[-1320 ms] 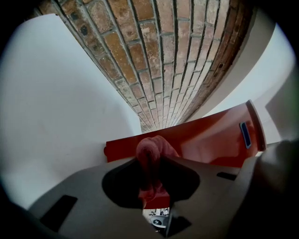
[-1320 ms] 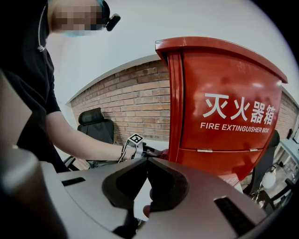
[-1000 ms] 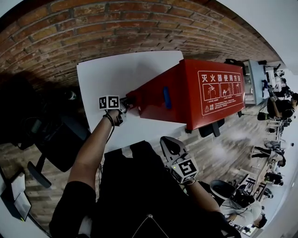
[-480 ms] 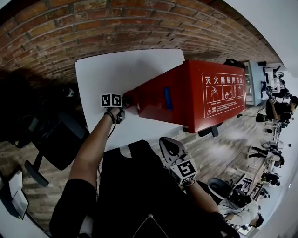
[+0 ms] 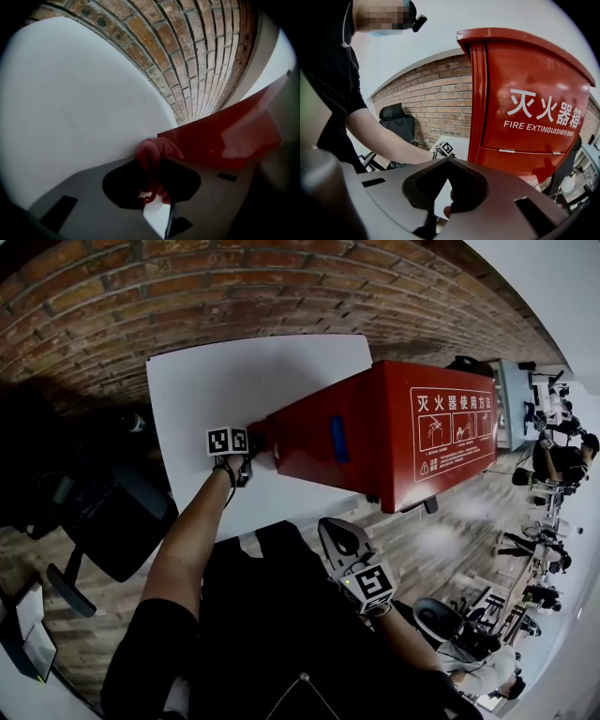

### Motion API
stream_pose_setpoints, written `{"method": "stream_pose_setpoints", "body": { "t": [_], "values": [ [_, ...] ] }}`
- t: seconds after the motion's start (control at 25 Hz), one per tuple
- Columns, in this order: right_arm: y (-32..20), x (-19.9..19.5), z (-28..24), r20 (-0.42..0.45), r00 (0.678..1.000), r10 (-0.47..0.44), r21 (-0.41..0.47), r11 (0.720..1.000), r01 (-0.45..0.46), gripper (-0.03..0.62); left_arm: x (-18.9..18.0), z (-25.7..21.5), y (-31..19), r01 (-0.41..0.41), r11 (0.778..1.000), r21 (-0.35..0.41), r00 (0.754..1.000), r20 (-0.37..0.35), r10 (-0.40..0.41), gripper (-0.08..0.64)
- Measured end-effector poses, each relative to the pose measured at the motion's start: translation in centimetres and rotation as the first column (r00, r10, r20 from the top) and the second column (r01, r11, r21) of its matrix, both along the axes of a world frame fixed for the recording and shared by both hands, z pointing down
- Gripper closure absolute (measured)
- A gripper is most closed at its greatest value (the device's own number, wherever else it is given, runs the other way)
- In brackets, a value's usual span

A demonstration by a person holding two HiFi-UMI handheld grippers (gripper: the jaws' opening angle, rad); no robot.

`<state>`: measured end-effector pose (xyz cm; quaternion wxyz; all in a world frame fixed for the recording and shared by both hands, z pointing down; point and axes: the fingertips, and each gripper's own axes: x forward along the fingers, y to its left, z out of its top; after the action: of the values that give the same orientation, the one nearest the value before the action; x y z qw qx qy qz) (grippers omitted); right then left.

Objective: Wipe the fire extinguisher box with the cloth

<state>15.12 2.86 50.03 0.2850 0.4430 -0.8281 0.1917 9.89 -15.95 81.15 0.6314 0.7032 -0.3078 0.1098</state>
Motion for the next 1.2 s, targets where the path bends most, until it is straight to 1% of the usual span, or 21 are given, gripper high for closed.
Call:
{"method": "stream_pose_setpoints", "body": {
  "t": [0.2, 0.44, 0.64, 0.76, 0.88, 0.96, 1.2],
  "values": [
    [0.1, -0.2, 0.0, 0.000, 1.000, -0.001, 0.001, 1.000, 0.001, 0.574, 0.0, -0.1, -0.1, -0.004, 1.000, 0.008, 1.000, 0.010, 0.004, 0.453],
    [0.3, -0.4, 0.0, 0.002, 1.000, 0.004, -0.001, 1.000, -0.004, 0.574, -1.1, -0.6, -2.3, 0.039, 0.999, 0.036, 0.999, 0.016, -0.040, 0.453],
    [0.5, -0.6, 0.1, 0.005, 1.000, -0.007, 0.003, 1.000, 0.007, 0.574, -1.1, -1.0, -3.4, 0.008, 0.999, 0.044, 1.000, 0.013, -0.009, 0.453],
    [0.6, -0.7, 0.0, 0.012, 1.000, -0.012, 0.007, 1.000, 0.012, 0.574, -1.0, -2.1, -3.2, 0.013, 0.999, 0.044, 0.999, -0.033, -0.011, 0.453],
    [0.7, -0.7, 0.1, 0.018, 1.000, -0.011, 0.006, 1.000, 0.010, 0.574, -0.9, -4.1, -3.2, 0.039, 0.998, 0.045, 0.993, -0.112, -0.034, 0.453],
    [0.7, -0.9, 0.1, 0.021, 1.000, -0.009, 0.004, 1.000, 0.009, 0.574, -0.7, -5.6, -3.2, 0.043, 0.998, 0.054, 0.987, -0.158, -0.034, 0.453],
    [0.7, -1.7, 0.0, 0.031, 0.999, -0.031, 0.017, 0.999, 0.031, 0.574, -0.6, -9.6, -3.5, 0.064, 0.994, 0.088, 0.971, -0.235, -0.042, 0.453]
  ]
}}
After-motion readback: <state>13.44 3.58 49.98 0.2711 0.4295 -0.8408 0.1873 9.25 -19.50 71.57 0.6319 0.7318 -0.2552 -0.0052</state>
